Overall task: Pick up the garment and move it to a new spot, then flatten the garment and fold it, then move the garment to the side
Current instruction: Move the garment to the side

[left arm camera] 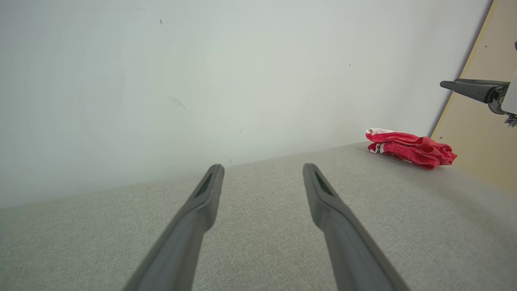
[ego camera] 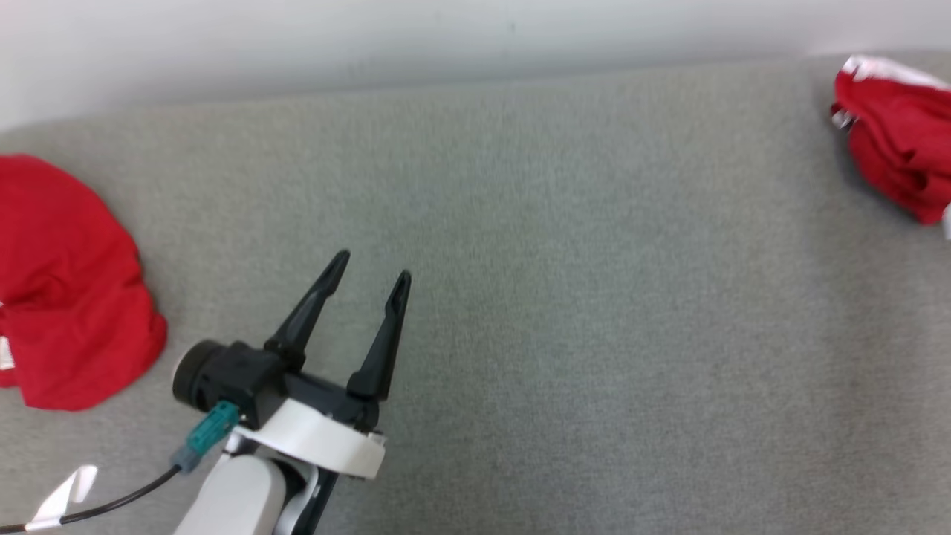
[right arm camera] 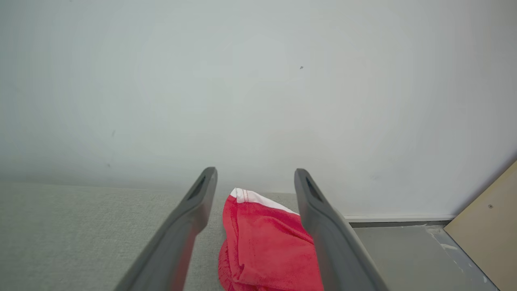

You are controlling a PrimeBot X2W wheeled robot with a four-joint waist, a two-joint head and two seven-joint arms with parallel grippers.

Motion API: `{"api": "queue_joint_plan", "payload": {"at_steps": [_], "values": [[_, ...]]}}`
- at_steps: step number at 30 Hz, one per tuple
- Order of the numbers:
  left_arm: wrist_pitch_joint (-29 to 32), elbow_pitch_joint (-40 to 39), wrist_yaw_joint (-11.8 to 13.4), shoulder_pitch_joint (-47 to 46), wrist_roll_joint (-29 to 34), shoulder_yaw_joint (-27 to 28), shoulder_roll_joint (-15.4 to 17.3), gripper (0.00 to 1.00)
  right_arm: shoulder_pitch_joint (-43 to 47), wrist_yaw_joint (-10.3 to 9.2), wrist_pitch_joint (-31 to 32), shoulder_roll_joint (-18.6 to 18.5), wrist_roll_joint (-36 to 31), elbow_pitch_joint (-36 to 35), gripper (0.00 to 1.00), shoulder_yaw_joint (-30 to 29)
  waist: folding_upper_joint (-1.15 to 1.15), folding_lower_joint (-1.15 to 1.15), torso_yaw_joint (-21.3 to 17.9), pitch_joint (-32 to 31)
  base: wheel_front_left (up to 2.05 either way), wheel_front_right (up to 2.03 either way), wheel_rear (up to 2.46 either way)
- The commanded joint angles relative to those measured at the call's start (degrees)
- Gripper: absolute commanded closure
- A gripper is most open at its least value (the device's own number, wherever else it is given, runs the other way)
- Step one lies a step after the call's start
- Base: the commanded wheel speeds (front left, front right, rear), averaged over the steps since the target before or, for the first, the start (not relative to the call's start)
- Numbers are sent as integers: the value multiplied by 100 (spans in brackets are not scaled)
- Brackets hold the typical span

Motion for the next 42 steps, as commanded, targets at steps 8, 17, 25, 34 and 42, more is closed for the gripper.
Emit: {"api": "queue_joint_plan", "payload": {"at_steps": [8, 17, 25, 34, 42], "values": [[-103, 349, 186, 584, -221, 272, -41, 0, 1227, -12, -36, 24, 565, -1523, 0, 232, 0, 1, 168, -1120, 0, 0, 0], [-120, 503, 292, 1231, -406, 749, -169, 0, 3211, -13, -42, -276, 607, -3440, 0, -319, 0, 1, 411, -1719, 0, 0, 0], [-120, 333, 237, 1691, -253, 1234, -410, 0, 5214, -13, -45, 461, -76, -4914, 0, -1488, 0, 1, 519, -1858, 0, 0, 0], [-121, 308, -4, 2089, -87, 1851, -780, 0, 6399, -13, -46, 1267, -833, -5766, 0, -2154, 0, 1, 562, -1912, 0, 0, 0], [-122, 385, -204, 2085, 40, 2072, -962, 0, 6551, -13, -40, 1640, -1078, -5909, 0, -2264, 0, 1, 507, -1856, 0, 0, 0]]}}
